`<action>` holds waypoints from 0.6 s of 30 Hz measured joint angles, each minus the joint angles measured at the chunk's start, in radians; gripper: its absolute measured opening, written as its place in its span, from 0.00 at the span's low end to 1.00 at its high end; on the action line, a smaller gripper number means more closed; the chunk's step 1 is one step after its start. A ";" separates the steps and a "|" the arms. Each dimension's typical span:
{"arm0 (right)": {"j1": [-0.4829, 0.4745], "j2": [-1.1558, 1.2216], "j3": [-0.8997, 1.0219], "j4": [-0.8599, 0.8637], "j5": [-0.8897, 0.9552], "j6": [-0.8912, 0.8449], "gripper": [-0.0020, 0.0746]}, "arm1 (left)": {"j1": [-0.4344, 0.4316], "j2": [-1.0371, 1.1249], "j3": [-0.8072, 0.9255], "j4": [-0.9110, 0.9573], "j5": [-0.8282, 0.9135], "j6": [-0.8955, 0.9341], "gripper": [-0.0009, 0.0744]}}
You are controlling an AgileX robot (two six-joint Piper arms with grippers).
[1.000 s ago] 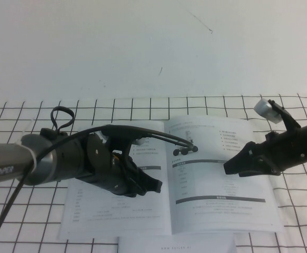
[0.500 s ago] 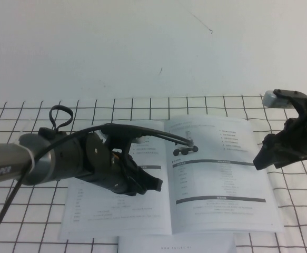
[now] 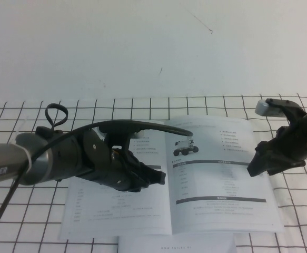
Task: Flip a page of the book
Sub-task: Open the closed book
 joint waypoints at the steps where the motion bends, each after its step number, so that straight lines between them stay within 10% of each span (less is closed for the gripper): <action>1: 0.009 0.007 0.000 0.004 -0.008 0.000 0.62 | 0.000 0.000 0.000 -0.009 -0.001 0.004 0.01; 18: 0.053 0.031 -0.009 -0.044 -0.101 0.031 0.62 | 0.000 0.061 -0.005 -0.053 0.014 0.056 0.01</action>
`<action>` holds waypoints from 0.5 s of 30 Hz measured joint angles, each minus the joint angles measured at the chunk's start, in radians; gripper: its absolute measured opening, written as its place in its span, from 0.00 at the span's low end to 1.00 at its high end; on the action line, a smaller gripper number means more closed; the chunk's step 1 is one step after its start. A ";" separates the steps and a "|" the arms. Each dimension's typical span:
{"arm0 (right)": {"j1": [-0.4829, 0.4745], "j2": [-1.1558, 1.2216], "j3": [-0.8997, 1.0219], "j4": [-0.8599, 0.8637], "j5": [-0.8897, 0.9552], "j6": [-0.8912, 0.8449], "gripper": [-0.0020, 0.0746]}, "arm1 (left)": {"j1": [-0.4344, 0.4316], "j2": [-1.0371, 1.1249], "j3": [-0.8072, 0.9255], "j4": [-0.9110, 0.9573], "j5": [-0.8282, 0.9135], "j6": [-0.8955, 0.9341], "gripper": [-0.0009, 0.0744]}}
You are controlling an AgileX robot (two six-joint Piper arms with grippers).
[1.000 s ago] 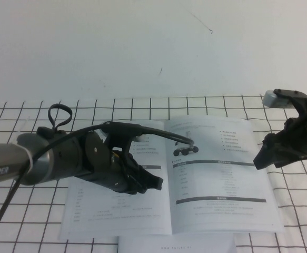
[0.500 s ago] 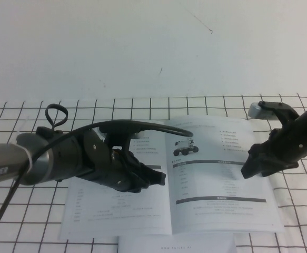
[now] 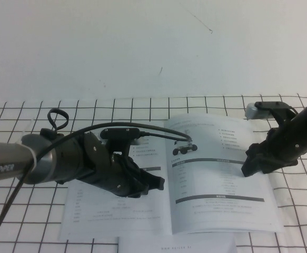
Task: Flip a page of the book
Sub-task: Open the closed book
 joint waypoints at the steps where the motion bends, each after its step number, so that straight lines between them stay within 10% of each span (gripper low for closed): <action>1: 0.000 0.000 0.000 -0.014 0.000 0.009 0.62 | 0.000 0.000 0.000 0.000 0.000 0.000 0.01; 15: -0.005 0.030 -0.002 0.199 0.044 -0.079 0.62 | 0.000 0.000 0.000 -0.004 0.000 0.014 0.01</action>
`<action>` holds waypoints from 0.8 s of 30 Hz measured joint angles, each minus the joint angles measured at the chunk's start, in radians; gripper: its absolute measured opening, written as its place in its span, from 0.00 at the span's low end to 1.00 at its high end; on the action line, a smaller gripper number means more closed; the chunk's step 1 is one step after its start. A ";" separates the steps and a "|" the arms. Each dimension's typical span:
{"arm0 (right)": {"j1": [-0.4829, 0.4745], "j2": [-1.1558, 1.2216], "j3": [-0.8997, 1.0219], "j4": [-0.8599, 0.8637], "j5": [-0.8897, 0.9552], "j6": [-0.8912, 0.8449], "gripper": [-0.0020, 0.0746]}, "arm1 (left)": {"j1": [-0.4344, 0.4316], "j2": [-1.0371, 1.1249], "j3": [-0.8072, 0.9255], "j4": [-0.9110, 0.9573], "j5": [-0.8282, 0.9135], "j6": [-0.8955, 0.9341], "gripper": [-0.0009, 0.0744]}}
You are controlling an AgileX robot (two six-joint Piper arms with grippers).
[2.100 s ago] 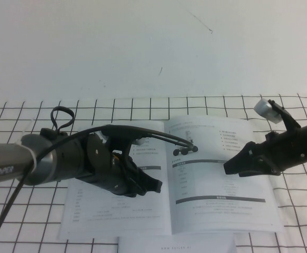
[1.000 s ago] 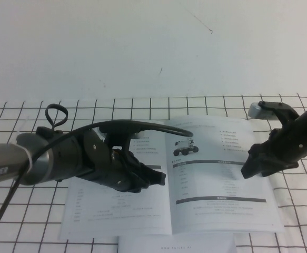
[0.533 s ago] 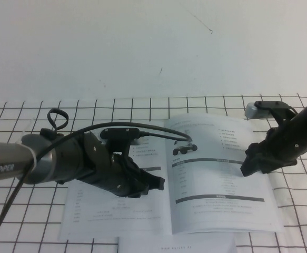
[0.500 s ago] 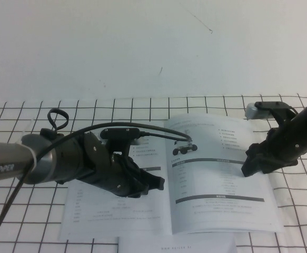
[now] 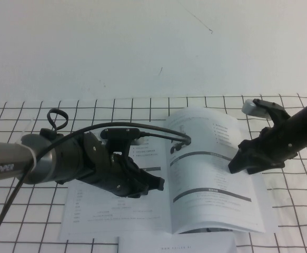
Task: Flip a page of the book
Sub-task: Open the closed book
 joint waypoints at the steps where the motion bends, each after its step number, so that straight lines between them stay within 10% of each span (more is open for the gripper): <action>1: 0.000 0.004 0.000 0.028 0.007 -0.014 0.62 | 0.000 0.000 0.000 0.000 0.000 0.000 0.01; 24: 0.002 0.004 0.000 0.392 0.149 -0.224 0.62 | 0.000 0.002 0.000 -0.002 0.000 0.002 0.01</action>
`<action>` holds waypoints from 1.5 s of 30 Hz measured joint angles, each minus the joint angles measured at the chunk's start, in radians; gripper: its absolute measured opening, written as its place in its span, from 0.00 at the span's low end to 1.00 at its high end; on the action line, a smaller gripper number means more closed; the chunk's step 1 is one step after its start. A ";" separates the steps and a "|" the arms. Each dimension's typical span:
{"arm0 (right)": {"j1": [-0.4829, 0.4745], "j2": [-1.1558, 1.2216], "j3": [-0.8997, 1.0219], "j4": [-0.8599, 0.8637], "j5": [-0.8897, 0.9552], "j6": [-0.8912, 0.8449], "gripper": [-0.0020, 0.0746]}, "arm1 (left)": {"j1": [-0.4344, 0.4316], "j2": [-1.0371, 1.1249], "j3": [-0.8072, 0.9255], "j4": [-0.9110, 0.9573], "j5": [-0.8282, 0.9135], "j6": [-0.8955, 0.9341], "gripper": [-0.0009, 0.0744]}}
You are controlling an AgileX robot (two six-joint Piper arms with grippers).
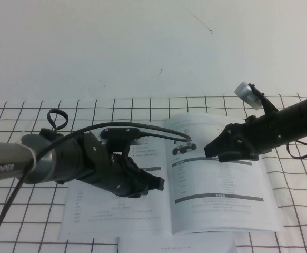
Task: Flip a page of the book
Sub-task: Open the closed book
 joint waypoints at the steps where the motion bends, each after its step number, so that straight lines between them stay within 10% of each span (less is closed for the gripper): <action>1: 0.000 0.000 0.000 0.001 0.002 -0.002 0.62 | 0.000 0.000 0.000 0.000 0.000 0.000 0.01; 21: -0.003 0.009 -0.128 -0.608 0.008 0.324 0.62 | 0.000 0.000 0.000 0.000 0.000 0.004 0.01; 35: -0.006 0.048 -0.132 -0.591 -0.010 0.384 0.62 | 0.000 0.000 0.000 0.000 0.000 0.022 0.01; 45: -0.010 0.065 -0.132 -0.241 0.042 0.184 0.62 | 0.000 0.000 0.000 0.000 0.000 0.022 0.01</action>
